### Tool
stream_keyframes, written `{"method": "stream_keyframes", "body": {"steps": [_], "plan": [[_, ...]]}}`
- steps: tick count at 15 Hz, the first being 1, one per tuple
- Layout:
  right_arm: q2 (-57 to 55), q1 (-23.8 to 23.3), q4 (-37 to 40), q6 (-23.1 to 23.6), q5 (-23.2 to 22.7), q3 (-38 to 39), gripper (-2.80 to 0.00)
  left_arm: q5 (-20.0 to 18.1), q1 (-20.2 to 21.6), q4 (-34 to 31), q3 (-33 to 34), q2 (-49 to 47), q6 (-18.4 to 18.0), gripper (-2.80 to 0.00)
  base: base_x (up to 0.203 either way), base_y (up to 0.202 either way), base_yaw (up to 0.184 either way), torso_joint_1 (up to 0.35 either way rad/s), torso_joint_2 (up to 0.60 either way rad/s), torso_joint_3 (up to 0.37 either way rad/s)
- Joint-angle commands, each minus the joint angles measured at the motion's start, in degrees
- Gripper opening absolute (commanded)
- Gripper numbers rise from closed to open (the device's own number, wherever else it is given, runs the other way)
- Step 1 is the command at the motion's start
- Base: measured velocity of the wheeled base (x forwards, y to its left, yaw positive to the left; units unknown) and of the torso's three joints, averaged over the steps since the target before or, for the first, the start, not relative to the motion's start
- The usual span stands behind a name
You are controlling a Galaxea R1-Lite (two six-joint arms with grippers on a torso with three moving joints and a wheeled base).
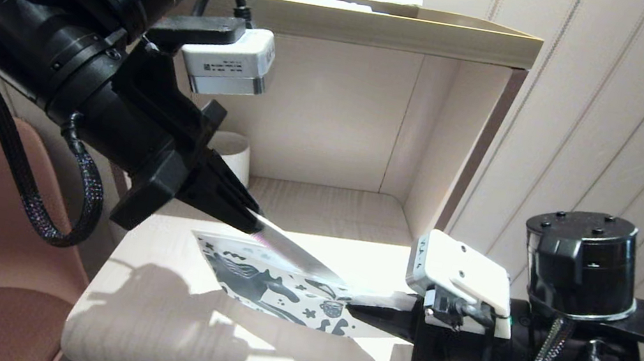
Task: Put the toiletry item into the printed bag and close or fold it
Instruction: Place the comb into the storage bag
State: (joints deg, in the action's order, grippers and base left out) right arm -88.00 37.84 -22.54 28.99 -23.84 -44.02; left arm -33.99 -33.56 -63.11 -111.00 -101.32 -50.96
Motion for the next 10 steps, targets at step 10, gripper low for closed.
{"method": "stream_keyframes", "body": {"steps": [10], "plan": [[0.1, 0.5, -0.2, 0.2, -0.1, 0.2, -2.80, -0.9, -3.4, 1.9, 0.0, -3.3, 0.7, -2.80, 0.000, 0.000, 0.000, 0.000, 0.00, 0.000]]}}
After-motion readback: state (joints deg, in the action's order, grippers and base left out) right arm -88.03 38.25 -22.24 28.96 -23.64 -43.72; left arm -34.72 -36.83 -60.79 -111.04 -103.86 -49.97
